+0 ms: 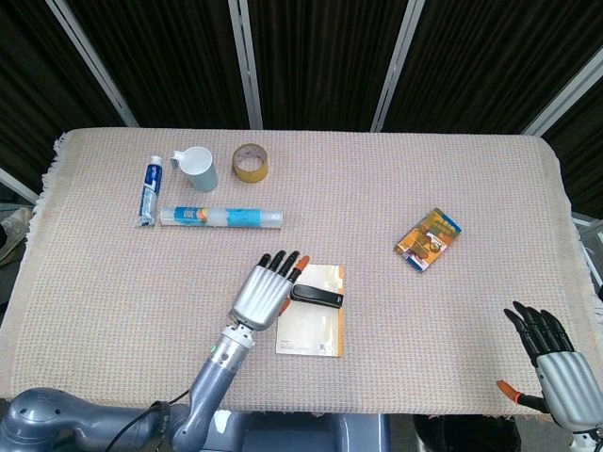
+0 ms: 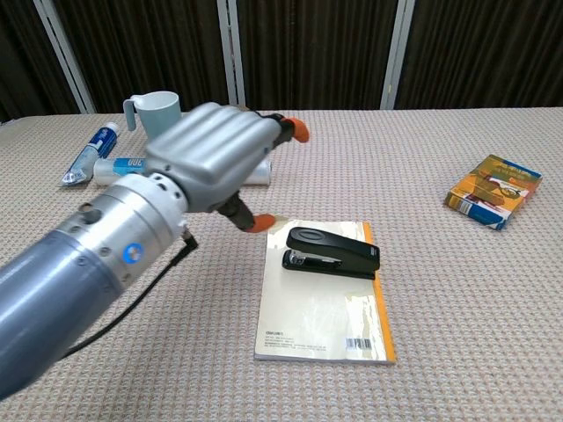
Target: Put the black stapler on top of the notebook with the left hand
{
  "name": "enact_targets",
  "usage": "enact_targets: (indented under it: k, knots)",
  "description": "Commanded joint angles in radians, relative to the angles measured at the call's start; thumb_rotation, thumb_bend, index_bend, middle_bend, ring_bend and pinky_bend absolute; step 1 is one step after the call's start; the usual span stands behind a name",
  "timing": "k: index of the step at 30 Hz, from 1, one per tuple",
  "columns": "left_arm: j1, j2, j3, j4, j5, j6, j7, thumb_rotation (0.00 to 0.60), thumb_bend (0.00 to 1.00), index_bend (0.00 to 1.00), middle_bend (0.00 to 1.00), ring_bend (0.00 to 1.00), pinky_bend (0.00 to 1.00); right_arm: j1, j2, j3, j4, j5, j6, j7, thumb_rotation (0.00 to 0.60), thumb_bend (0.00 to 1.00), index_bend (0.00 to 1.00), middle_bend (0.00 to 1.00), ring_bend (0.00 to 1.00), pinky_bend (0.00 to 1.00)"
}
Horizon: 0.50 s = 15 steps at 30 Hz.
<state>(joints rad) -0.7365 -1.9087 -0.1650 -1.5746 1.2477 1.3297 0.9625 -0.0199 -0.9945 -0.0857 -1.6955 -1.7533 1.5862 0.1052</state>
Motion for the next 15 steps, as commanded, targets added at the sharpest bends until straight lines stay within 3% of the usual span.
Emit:
enact_targets:
  k: [1, 11, 15]
  knots:
    - [0.088, 0.115, 0.075, -0.081, 0.05, 0.102, 0.041, 0.6, 0.21, 0.14, 0.1, 0.12, 0.29, -0.003, -0.002, 0.001, 0.002, -0.005, 0.008, -0.006, 0.6, 0.08, 0.0, 0.0, 0.0, 0.0]
    - [0.395, 0.413, 0.281, -0.235, 0.161, 0.447, -0.066, 0.6, 0.22, 0.11, 0.01, 0.03, 0.23, -0.016, -0.026, 0.012, -0.002, 0.02, 0.012, -0.075, 0.6, 0.08, 0.0, 0.0, 0.0, 0.0]
    - [0.491, 0.497, 0.333, -0.274, 0.131, 0.5, -0.122, 0.6, 0.23, 0.09, 0.0, 0.01, 0.23, -0.018, -0.04, 0.01, -0.008, 0.028, -0.004, -0.118, 0.6, 0.08, 0.0, 0.0, 0.0, 0.0]
